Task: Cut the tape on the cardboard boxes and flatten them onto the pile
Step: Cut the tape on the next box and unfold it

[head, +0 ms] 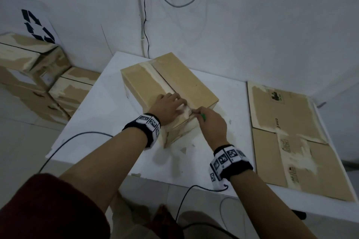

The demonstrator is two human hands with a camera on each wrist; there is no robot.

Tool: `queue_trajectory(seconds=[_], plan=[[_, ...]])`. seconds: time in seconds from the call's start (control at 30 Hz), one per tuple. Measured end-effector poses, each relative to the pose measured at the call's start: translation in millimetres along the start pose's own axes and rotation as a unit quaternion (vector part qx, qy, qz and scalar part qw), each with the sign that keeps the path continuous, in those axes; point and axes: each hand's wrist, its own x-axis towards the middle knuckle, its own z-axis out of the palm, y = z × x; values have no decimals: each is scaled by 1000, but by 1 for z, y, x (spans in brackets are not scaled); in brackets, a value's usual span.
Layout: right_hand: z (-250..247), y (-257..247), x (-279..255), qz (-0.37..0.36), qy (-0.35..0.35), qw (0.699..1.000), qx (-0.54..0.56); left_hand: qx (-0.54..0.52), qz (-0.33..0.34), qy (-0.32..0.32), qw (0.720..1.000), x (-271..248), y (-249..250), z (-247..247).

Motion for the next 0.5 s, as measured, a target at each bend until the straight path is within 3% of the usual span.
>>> queue_trajectory(seconds=[0.27,0.5], plan=[[-14,13,26,75,-27,996,-28,55,42,-186,980,49,5,-29],[-11,14,26,115,-22,993,2,112,90,-220,965,73,21,-39]])
